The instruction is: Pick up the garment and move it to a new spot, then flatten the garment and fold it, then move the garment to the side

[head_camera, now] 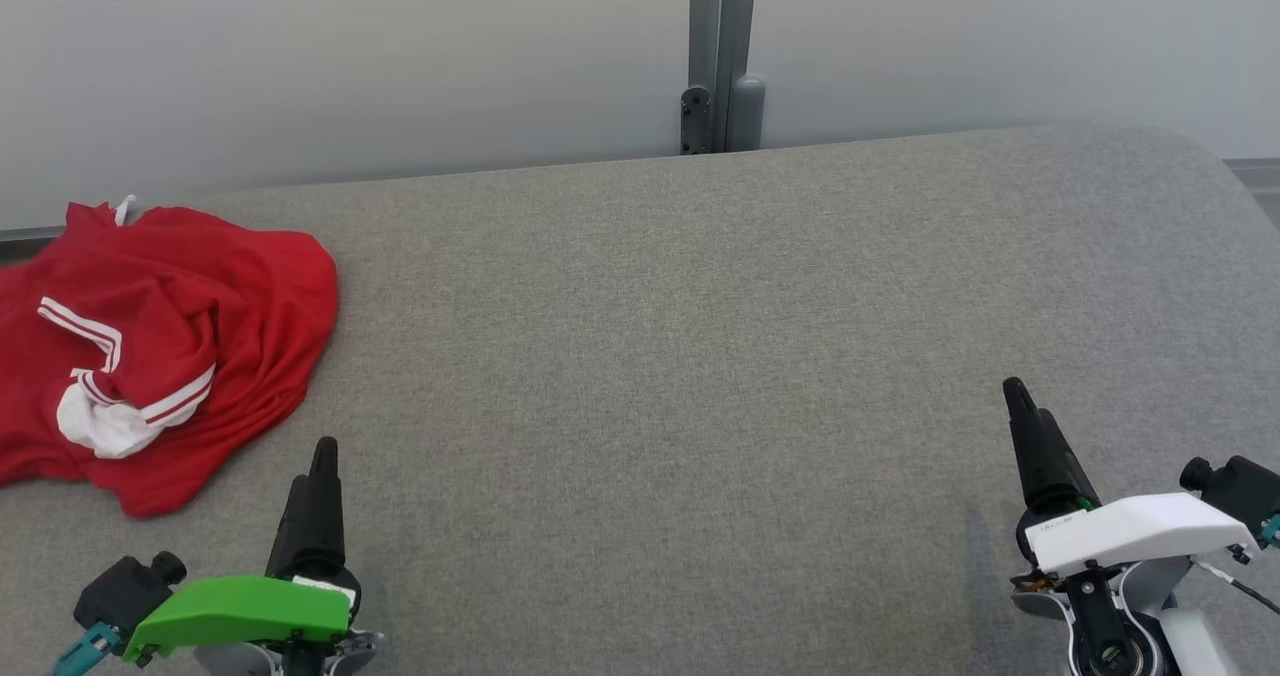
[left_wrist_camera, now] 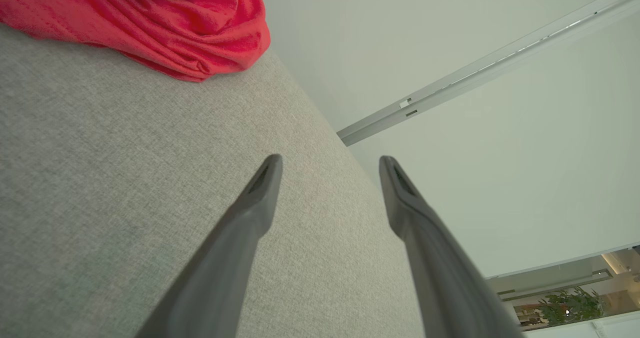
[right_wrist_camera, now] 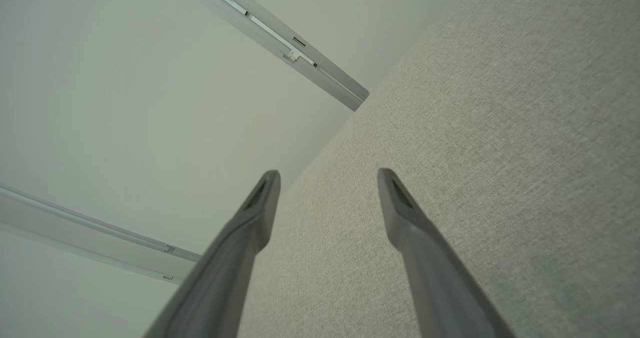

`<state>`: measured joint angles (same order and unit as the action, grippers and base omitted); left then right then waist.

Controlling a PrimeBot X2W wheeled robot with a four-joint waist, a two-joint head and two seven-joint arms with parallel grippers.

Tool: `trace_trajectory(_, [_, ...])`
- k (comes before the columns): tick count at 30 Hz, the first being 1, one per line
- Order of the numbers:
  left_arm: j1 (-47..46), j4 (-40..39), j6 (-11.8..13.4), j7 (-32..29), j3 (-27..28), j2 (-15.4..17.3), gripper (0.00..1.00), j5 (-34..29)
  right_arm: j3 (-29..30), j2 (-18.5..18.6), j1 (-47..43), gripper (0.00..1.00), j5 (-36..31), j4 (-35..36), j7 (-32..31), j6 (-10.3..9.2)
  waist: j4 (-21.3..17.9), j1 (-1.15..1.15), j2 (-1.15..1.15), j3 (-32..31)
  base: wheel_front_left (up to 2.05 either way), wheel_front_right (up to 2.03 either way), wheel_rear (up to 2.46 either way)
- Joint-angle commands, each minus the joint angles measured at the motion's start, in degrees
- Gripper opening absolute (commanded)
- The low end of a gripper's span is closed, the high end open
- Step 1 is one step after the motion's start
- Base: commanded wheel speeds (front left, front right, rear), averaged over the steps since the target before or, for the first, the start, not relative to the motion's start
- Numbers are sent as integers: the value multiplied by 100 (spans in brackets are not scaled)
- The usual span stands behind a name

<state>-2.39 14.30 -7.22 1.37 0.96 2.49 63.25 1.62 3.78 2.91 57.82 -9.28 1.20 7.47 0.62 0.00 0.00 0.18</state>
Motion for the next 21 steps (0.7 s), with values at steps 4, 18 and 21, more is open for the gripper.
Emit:
trace_trajectory(4, [-5, -98, -15, 125, -31, 77, 100, -636, -52, 96, 29, 100, -589, 128, 140, 1, 9, 0, 0, -3, 0, 0, 0])
trace_trajectory(18, [86, -103, -20, 396, -37, 98, 100, -1847, -129, 162, 21, 100, -1855, 162, 411, 2, 17, 0, 0, -10, 0, 0, 0])
trace_trajectory(21, [91, -91, -21, 449, -29, 104, 100, -2092, -138, 181, 21, 100, -2098, 168, 465, 2, 23, 0, 0, -10, 0, 0, 0])
